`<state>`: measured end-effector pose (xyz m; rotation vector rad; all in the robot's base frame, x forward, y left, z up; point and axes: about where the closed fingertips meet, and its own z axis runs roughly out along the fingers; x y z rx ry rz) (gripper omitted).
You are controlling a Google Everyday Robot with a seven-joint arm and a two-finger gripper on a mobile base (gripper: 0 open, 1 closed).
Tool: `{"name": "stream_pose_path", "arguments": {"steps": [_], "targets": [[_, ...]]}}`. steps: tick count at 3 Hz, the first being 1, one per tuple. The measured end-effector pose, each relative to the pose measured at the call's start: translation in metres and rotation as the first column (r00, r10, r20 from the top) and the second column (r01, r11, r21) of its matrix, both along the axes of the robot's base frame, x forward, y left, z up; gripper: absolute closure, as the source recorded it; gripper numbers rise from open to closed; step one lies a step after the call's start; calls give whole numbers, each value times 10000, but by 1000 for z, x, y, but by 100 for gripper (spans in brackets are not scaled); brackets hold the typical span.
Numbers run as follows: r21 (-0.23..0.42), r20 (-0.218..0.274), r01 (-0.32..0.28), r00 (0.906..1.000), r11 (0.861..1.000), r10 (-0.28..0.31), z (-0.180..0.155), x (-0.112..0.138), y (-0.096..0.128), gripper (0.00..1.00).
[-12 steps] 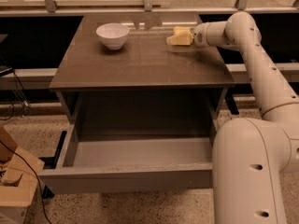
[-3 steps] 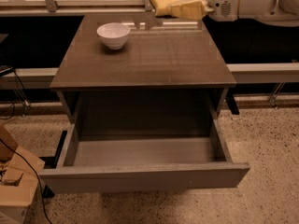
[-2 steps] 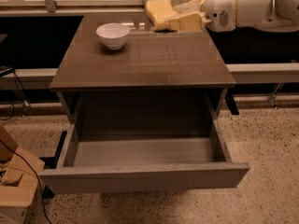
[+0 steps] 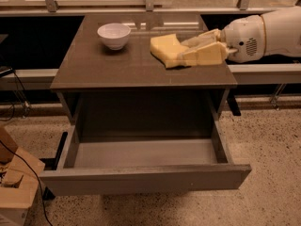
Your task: Place sponge into top drawer
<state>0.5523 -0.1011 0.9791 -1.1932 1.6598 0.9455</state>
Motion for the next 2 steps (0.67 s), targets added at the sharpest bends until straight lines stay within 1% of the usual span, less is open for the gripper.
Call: {"name": "stream_pose_path", "arguments": {"steps": [1,2], "targets": [[-427,-360,69,9993,9991,-85,-17,-42,3,100],[-1016,-73,1203,9925,9875,-1216,-39,-68,4,100]]}}
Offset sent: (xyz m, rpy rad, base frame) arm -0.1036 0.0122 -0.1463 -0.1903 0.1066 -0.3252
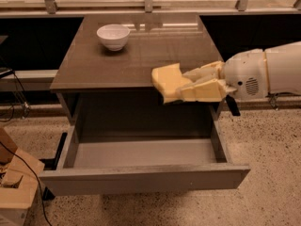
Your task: Place sponge into top drawer
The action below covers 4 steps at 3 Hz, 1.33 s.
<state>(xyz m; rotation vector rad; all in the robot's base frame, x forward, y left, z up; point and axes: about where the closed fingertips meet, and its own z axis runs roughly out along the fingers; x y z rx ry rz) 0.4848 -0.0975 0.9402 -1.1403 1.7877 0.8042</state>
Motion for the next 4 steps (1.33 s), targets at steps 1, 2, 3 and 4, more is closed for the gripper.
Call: {"name": "stream_pose_path", "arguments": {"steps": [1,2,3,4], "targets": [[-743,390,1313,9909,9886,-1286,-61,-16,0,100],[-1117,37,1974,9801,9739,-1982,-139,-17,9,100],[-1113,312,2505,9681,9617,-2486,-143,-7,5,100],[-1100,-338,2159,9747,9702,-2208,-173,-6,20,100]]}}
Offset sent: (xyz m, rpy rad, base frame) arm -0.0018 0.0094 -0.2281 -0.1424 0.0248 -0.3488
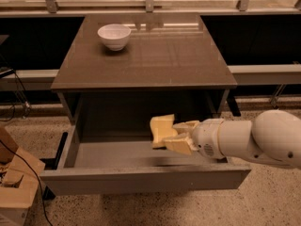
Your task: Place sponge into top drawer
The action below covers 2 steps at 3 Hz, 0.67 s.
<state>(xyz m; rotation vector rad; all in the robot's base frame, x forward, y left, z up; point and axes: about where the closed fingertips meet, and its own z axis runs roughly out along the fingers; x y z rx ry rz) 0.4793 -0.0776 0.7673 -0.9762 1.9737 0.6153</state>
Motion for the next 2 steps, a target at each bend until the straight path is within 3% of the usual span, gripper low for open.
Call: {"name": "stream_pose_path", "arguments": {"steps": [2], "targets": [[421,-1049,-375,9936,9984,417,-62,18,28,100]]}}
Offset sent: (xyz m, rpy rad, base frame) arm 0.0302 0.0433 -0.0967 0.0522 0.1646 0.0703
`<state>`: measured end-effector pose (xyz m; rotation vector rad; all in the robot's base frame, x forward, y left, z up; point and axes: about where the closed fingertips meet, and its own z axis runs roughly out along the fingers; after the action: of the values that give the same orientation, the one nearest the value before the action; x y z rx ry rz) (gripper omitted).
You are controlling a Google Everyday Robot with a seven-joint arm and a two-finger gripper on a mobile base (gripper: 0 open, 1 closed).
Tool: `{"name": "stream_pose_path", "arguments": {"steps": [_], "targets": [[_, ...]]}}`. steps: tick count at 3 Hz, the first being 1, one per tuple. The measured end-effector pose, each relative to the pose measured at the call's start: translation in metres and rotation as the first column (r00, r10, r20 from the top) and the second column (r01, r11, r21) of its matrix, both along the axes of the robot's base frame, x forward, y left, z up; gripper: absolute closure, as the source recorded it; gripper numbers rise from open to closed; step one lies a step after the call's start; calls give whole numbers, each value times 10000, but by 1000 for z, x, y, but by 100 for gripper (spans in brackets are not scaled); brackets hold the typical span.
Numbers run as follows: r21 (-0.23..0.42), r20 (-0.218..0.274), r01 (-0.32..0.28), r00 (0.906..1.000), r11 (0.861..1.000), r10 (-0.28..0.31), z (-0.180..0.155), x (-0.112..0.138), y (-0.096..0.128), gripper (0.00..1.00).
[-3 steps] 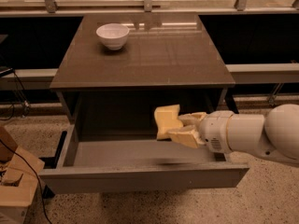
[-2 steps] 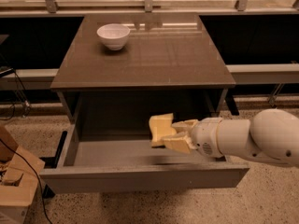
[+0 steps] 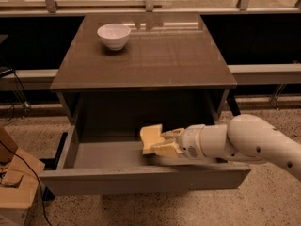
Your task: Place sponge into top drawer
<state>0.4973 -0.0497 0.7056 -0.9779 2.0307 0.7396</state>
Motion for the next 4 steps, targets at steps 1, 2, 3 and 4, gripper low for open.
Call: {"name": "stream_pose_path", "arguments": {"steps": [1,2,3,4], "targets": [[-206,-431,-414,9983,9989,404,-33,17,17,97],[-437,-515,-667,9966,9968,645,-48,30,29,73],[-418,-518,-705,9963,9966,683,-47,28,31,50],[-414,-529,-751,9959,9963,729,-48,28,33,20]]}}
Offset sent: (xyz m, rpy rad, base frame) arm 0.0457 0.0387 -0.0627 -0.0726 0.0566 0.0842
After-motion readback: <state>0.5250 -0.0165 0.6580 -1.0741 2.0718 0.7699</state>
